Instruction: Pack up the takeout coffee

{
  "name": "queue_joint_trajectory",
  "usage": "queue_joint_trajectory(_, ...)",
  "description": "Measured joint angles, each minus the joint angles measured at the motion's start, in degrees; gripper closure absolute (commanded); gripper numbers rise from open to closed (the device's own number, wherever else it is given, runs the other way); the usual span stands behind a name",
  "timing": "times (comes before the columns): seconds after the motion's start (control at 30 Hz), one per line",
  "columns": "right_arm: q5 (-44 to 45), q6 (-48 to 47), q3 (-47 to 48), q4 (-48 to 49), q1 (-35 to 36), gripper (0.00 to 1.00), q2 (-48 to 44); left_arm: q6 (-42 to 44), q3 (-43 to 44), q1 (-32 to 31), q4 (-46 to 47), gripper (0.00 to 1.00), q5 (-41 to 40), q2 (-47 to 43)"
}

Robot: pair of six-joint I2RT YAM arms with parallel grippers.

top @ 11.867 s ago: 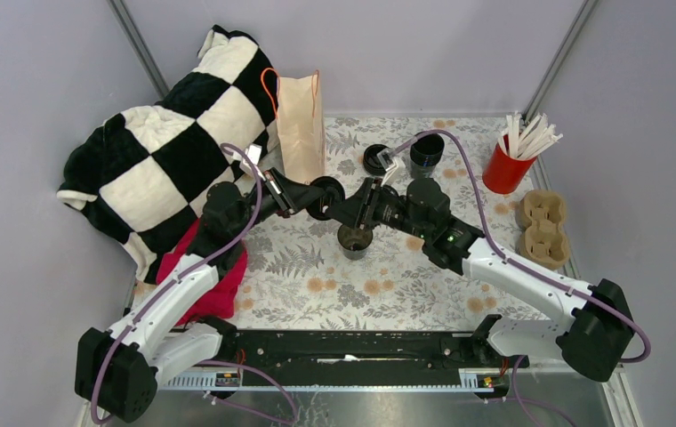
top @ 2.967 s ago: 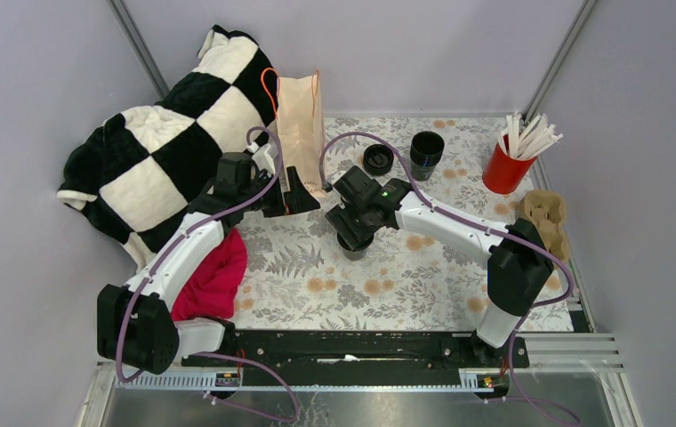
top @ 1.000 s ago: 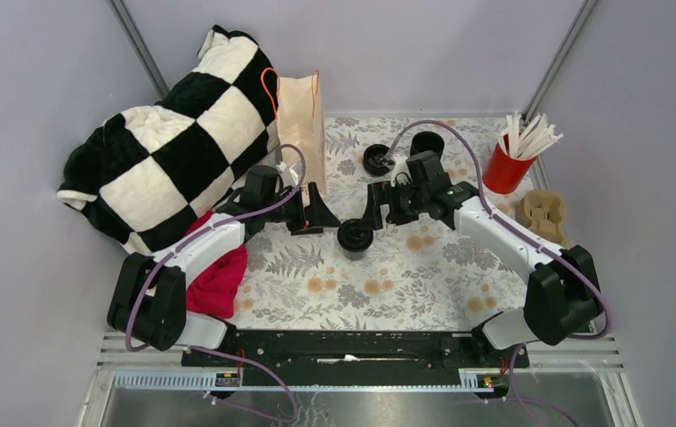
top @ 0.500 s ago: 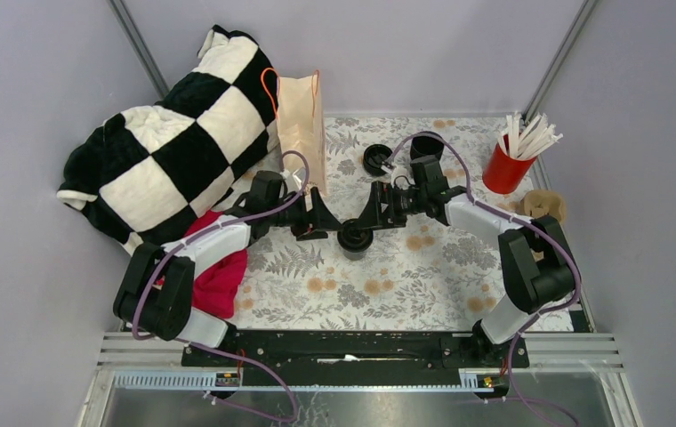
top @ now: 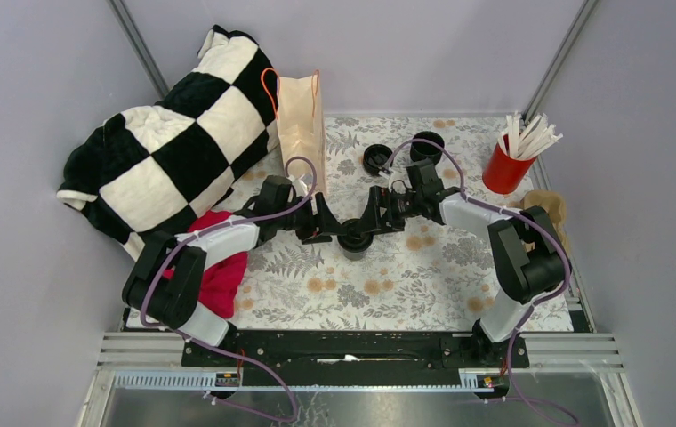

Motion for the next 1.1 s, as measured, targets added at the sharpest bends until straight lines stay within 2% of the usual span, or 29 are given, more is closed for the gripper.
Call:
queue_joint_trajectory(0.27,0.2,0.6,-1.2,2.5,0.0,0.11,1.7,-0.1,-0.7,-0.6,1.6,0.38,-1.7,0.6)
queue_joint_trajectory(0.6,-1.1,4.5,-4.0,8.0,-0.5,0.03,1.7,-0.4,-1.2,-1.5,4.5,0.41,-2.6,1.2)
queue_joint_trajectory(0.8,-3.2,7.1,-5.4,10.7,-2.1,0.05,1.7,-0.4,-1.2,-1.6,4.6,0.43,-2.9,1.2)
queue_joint_trajectory(0.9,-5.3,9.0,-7.5,15.2,-3.2,0.06,1.9,-0.4,-1.2,-1.7,4.7,0.44,-3.2,1.2)
queue_joint_trajectory(1.1,-10.3,13.9,-10.4,24.0,-4.7,0.17,4.7,-0.4,-1.2,-2.2,5.2,0.46,-4.1,1.2)
